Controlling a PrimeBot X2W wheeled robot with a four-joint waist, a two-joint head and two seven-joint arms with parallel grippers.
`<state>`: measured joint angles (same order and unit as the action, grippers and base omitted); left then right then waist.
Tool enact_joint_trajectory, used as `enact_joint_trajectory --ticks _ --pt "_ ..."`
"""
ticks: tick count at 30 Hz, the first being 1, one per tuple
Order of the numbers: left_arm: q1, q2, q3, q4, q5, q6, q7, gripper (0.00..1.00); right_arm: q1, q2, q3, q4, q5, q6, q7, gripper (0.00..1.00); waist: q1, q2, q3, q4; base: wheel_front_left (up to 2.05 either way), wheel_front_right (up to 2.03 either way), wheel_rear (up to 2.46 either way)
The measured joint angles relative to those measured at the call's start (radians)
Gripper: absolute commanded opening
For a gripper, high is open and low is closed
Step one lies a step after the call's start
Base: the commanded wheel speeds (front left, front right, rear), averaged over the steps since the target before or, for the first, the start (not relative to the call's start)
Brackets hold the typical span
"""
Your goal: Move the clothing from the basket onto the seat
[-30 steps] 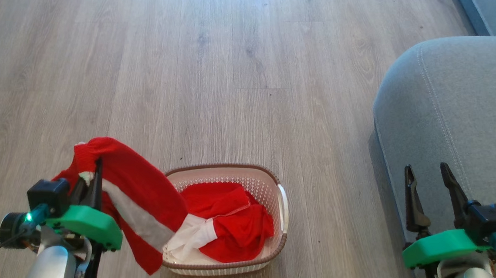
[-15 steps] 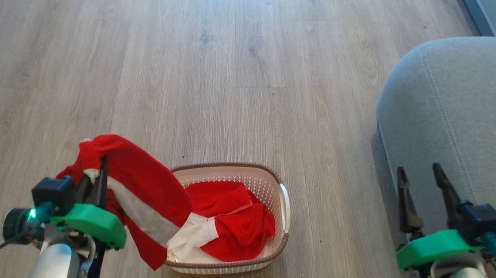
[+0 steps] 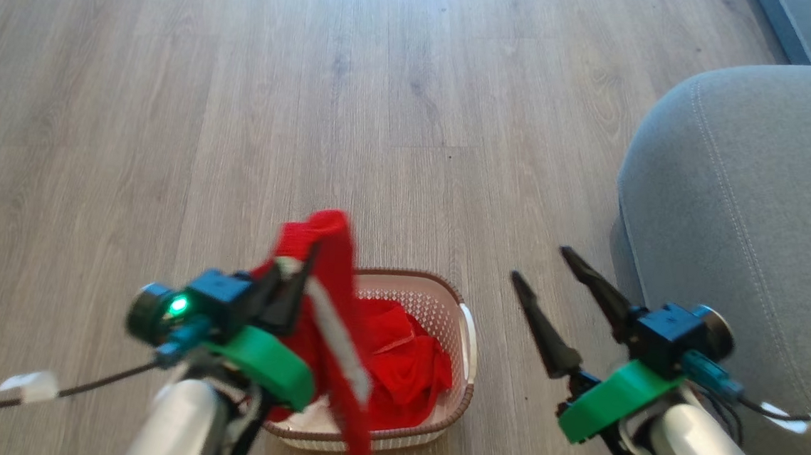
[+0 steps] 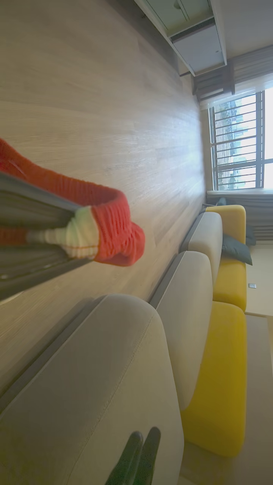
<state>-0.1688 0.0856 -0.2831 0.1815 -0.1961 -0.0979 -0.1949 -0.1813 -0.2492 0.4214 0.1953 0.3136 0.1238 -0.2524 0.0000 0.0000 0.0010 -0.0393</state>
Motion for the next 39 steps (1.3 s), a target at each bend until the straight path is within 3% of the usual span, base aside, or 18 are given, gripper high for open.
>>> enact_joint_trajectory --ticks 5,11,24,27,39 --pt "-0.026 -0.017 -0.109 -0.053 0.001 -0.013 0.019 0.0 -0.058 -0.024 0.108 -0.002 0.052 0.0 0.0 1.0 0.0 0.0 -0.001 0.007 0.0 0.0 0.0" --pt "-0.042 -0.022 -0.209 -0.104 -0.02 -0.016 0.035 0.0 -0.082 -0.036 0.158 0.0 0.084 0.0 0.0 1.0 0.0001 0.0 0.0 0.013 0.0 0.0 0.0" --pt "-0.057 -0.024 -0.34 -0.165 -0.069 -0.022 0.063 0.0 -0.122 -0.07 0.297 0.01 0.21 0.0 0.0 1.0 0.0001 0.0 0.005 0.012 0.0 0.0 0.0" --pt "-0.057 -0.024 -0.346 -0.165 -0.077 -0.022 0.063 0.0 -0.13 -0.075 0.328 0.02 0.247 0.0 0.0 0.0 0.0 0.0 0.006 0.011 0.0 0.0 0.0" --pt "-0.067 -0.024 -0.354 -0.146 -0.086 -0.02 0.061 0.01 -0.156 -0.104 0.366 0.019 0.305 0.0 0.0 0.0 0.0 0.0 0.007 0.001 0.0 0.0 0.0"
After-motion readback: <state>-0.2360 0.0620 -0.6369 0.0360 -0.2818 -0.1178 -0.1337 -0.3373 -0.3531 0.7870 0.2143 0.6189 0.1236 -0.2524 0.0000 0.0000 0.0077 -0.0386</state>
